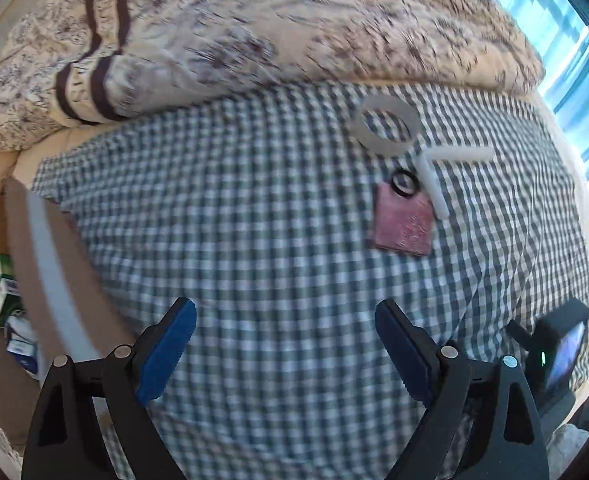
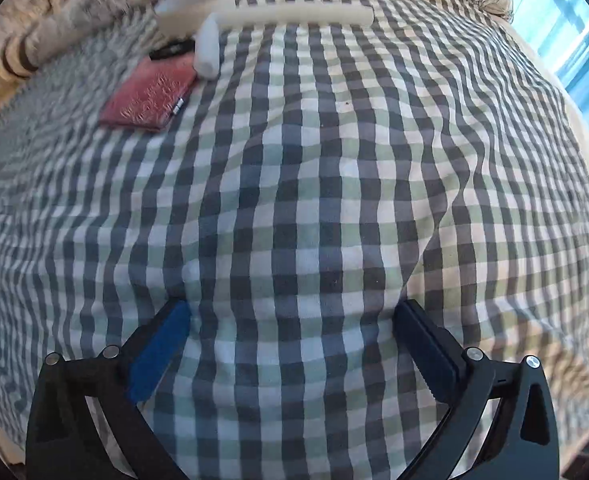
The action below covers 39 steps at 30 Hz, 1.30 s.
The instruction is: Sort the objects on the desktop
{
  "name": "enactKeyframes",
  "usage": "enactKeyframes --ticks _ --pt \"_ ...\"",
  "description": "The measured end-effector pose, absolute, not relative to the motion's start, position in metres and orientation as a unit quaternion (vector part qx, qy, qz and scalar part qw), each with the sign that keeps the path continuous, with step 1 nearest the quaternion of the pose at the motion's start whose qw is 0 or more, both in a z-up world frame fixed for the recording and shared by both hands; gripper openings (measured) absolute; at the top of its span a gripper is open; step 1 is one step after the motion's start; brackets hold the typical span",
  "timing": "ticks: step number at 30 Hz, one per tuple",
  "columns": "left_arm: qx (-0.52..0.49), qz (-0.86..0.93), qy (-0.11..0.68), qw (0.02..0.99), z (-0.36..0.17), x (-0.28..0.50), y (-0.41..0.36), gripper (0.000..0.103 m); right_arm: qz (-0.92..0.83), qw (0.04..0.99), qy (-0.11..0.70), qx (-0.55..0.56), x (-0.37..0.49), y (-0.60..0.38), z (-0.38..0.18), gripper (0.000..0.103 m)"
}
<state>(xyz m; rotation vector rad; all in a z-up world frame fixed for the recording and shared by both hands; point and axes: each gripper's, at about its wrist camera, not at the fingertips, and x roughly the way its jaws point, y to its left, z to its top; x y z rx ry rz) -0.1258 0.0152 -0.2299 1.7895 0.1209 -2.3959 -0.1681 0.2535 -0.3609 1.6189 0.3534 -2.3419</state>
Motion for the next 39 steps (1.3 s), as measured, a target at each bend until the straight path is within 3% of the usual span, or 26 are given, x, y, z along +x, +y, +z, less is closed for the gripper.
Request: enactKeyframes --ticks 3,8,12,15,19,25,34,35,36,37,38,39 --pt "0.605 -0.792 0.033 0.081 -0.241 -0.133 0.029 0.093 -0.841 0.129 0.121 0.511 -0.153 0.258 -0.359 0.103" --pt "0.619 -0.780 0.032 0.088 -0.253 -0.143 0.034 0.094 -0.821 0.125 0.124 0.543 -0.165 0.257 -0.361 0.103" --pt "0.617 -0.783 0.031 0.074 -0.261 -0.158 0.036 0.094 -0.788 0.143 0.197 0.566 -0.184 0.251 -0.341 0.102" --pt "0.613 -0.788 0.035 0.056 -0.271 -0.174 0.043 0.094 -0.817 0.204 0.222 0.491 -0.208 0.260 -0.293 0.103" --pt "0.603 -0.797 0.032 0.025 -0.289 -0.194 0.060 0.094 -0.801 0.286 0.245 0.465 -0.274 0.264 -0.271 0.103" --pt "0.602 -0.798 0.014 -0.021 -0.308 -0.211 0.078 0.094 -0.759 0.340 0.309 0.462 -0.364 0.218 -0.283 0.102" --pt "0.610 -0.791 0.034 -0.036 -0.334 -0.225 0.089 0.096 -0.730 0.362 0.364 0.452 -0.383 0.163 -0.325 0.101" --pt "0.609 -0.792 0.028 -0.030 -0.337 -0.227 0.091 0.097 -0.725 0.356 0.377 0.454 -0.384 0.159 -0.334 0.091" --pt "0.609 -0.793 0.023 -0.027 -0.339 -0.228 0.093 0.099 -0.714 0.356 0.388 0.461 -0.384 0.154 -0.343 0.067" --pt "0.607 -0.794 0.020 -0.024 -0.341 -0.230 0.095 0.102 -0.709 0.366 0.378 0.469 -0.385 0.151 -0.347 0.057" --pt "0.606 -0.795 0.021 -0.021 -0.342 -0.231 0.095 0.103 -0.711 0.373 0.356 0.478 -0.386 0.150 -0.347 0.041" --pt "0.605 -0.796 0.024 -0.019 -0.344 -0.232 0.096 0.103 -0.713 0.372 0.339 0.488 -0.389 0.150 -0.347 0.037"
